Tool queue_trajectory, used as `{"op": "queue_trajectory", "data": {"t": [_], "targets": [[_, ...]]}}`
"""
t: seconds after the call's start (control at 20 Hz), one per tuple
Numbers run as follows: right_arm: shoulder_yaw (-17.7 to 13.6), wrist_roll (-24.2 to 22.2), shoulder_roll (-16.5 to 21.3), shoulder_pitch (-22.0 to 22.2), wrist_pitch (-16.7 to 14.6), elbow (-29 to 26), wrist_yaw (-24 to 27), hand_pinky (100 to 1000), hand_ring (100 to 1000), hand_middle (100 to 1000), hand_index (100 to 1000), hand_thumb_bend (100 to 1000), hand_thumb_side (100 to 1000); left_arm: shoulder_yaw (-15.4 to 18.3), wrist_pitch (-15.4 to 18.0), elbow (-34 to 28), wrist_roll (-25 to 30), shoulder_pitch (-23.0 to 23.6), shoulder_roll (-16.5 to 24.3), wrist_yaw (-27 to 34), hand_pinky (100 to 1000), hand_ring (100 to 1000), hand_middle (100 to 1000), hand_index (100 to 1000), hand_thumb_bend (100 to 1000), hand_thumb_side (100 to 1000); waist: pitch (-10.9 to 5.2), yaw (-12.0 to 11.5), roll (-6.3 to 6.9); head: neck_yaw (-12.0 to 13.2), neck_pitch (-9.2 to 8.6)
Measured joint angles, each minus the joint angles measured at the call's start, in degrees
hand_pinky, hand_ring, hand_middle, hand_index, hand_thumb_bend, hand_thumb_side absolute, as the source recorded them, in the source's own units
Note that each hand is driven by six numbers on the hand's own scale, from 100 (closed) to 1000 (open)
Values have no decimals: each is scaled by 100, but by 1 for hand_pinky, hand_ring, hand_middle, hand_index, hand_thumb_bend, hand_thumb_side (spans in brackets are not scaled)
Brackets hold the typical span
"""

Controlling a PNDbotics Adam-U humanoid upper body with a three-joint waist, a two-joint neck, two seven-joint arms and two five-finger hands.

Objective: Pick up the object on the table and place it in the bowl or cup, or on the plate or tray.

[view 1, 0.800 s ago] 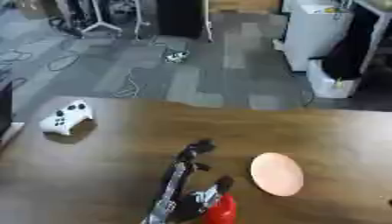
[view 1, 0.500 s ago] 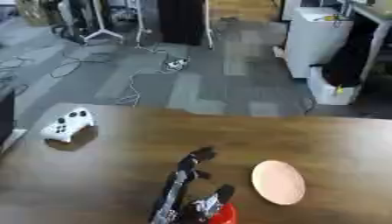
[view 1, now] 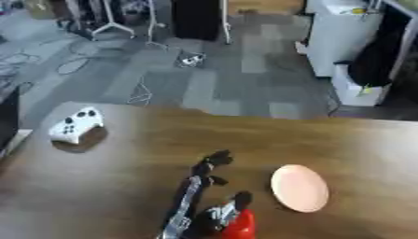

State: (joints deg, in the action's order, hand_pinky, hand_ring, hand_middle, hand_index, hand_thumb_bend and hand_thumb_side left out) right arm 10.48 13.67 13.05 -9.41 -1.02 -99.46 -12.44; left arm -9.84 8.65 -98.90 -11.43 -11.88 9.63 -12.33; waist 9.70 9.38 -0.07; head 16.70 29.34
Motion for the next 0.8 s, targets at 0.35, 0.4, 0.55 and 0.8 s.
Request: {"op": "queue_trajectory", "data": {"t": [0.35, 0.4, 0.55, 0.8], "targets": [[0, 1, -2, 1, -1, 0, 0, 801, 695, 910, 891, 286, 706, -3, -12, 2, 95, 0, 0, -61, 661, 1000, 872, 852, 620, 669, 15, 9, 6, 42, 63], [0, 1, -2, 1, -1, 0, 0, 801, 695, 910, 891, 286, 706, -3, -20, 4, 118, 0, 1, -85, 662, 1000, 874, 853, 628, 669, 16, 9, 9, 41, 44], [0, 0, -2, 1, -1, 1, 0, 801, 694, 910, 891, 287, 706, -5, -57, 48, 204, 0, 2, -247, 662, 1000, 878, 860, 710, 704, 17, 27, 17, 39, 24], [0, -1, -2, 1, -2, 1, 0, 801, 694, 910, 891, 287, 707, -29, -315, 249, 413, -36, 42, -819, 653, 1000, 877, 864, 754, 751, 37, 42, 17, 37, 2]]}}
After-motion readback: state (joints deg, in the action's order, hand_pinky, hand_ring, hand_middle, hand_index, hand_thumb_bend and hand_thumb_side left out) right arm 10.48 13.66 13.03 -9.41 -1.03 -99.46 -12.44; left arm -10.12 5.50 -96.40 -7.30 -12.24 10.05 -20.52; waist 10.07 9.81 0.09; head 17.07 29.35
